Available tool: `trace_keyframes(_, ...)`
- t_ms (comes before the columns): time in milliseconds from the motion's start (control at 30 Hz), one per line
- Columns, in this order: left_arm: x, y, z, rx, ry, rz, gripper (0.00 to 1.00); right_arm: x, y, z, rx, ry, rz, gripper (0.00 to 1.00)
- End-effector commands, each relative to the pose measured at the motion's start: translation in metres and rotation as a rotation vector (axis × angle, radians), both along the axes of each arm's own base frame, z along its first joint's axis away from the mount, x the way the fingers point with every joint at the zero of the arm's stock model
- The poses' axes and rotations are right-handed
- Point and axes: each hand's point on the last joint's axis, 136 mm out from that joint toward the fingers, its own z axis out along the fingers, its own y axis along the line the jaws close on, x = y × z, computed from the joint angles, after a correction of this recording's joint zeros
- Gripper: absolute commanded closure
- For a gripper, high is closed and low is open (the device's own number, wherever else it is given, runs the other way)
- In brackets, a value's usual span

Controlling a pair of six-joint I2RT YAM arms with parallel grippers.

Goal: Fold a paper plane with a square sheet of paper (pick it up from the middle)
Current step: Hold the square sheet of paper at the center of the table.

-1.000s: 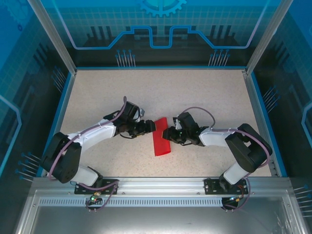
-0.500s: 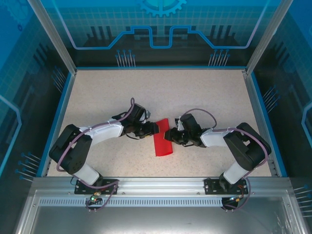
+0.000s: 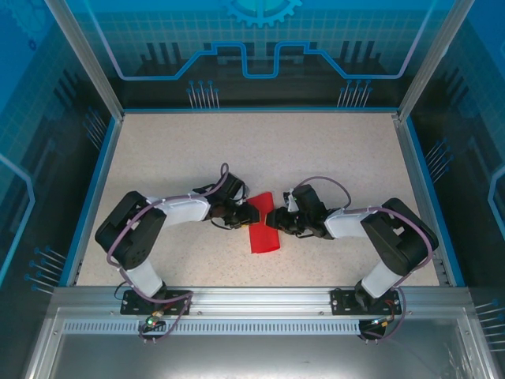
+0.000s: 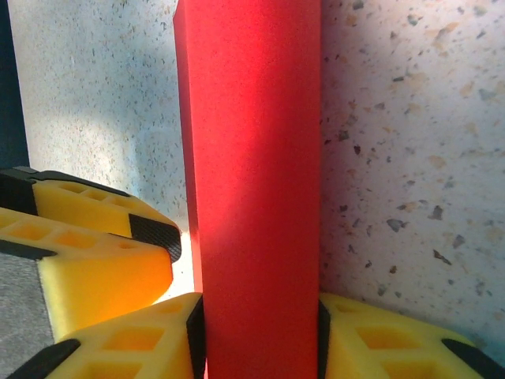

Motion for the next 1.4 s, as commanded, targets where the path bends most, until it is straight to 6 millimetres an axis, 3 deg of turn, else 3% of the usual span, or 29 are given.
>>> trace_keyframes(0,0.002,-0.008,-0.002,0.007,0.002,-0.026,0.68,-0.002,-0.005,-0.006,-0.008,0.004,0.007,0.59)
trace_keyframes(300,0.003,-0.012,-0.008,0.029,0.017,-0.048,0.68,0.000,-0.010,0.004,-0.030,-0.034,0.005,0.53)
trace_keyframes(600,0.004,-0.016,-0.011,0.026,0.021,-0.058,0.68,-0.003,-0.032,0.009,-0.180,-0.060,0.009,0.45)
trace_keyframes(933,0.006,-0.026,-0.003,-0.011,0.022,-0.063,0.67,0.004,-0.020,0.020,-0.196,-0.117,0.072,0.47)
trace_keyframes(1367,0.006,-0.032,0.000,-0.031,0.029,-0.067,0.66,0.004,-0.029,0.000,-0.300,-0.119,0.108,0.53)
